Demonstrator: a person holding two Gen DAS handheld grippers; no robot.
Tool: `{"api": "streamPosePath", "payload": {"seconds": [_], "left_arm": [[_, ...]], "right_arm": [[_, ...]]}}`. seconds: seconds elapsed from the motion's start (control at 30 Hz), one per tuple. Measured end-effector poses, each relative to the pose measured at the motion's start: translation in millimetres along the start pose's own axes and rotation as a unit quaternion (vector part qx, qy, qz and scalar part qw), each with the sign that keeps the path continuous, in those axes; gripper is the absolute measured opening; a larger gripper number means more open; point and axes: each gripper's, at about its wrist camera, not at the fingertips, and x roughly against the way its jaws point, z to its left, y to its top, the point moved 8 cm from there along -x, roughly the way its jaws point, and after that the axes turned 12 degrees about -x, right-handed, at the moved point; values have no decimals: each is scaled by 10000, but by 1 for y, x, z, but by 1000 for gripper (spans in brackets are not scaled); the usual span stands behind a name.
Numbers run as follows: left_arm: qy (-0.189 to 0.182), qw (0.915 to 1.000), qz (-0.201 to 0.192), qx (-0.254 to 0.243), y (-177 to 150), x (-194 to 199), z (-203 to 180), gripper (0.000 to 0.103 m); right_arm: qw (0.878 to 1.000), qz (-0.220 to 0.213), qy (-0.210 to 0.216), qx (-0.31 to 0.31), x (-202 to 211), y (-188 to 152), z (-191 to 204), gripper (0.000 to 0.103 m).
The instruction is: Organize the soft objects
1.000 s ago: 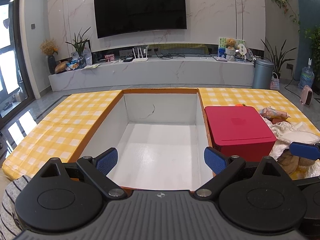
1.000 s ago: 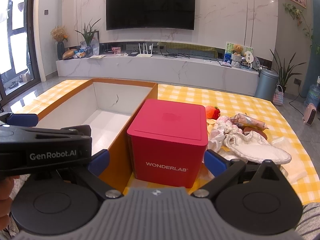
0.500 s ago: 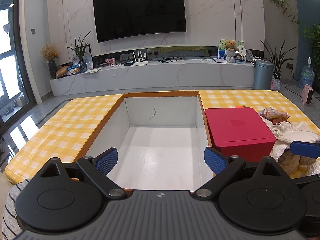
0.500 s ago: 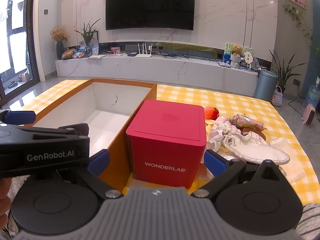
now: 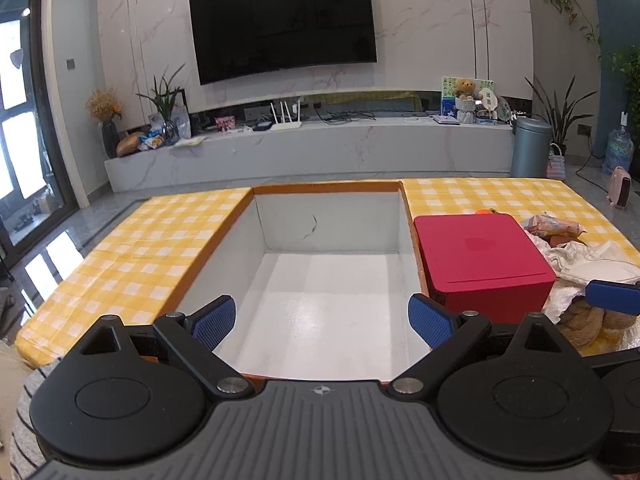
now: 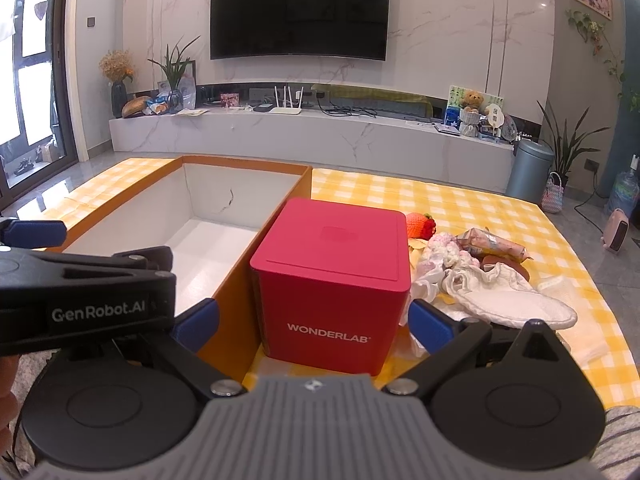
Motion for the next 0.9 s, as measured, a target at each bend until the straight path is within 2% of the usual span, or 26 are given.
{"api": "streamPosePath", "payload": {"seconds": [0.23,0.4,0.43,0.5,0.6,0.7,0.8,0.9], "left_arm": [[50,9992,-297,-271,13,12,0,103],[32,9979,-572,-287,28,22,-3,103],[-49,9982,-537,-263,30,21,-4,103],[-377,9983,-359,-269,35,16,-11,88],[-948,9946,-99,-403,39,8,-24,88],[-1151,9922,25,-487,41,0,-35,84],[-1343,9895,-47,-524,42,-6,-47,82],[-1652,9852,-85,-456,44,-12,-61,80]], "right_arm": [[9997,-140,-34,-174,7,7,-9,99],[9983,-305,-341,-358,16,21,-39,99],[9979,-348,-410,-374,17,24,-44,99],[9964,-394,-628,-414,22,30,-64,99],[9914,-500,-1052,-593,32,39,-102,100],[9835,-524,-1433,-976,42,41,-143,100],[9734,-448,-1722,-1440,48,38,-177,100],[9670,-354,-1863,-1702,45,35,-195,100]]}}
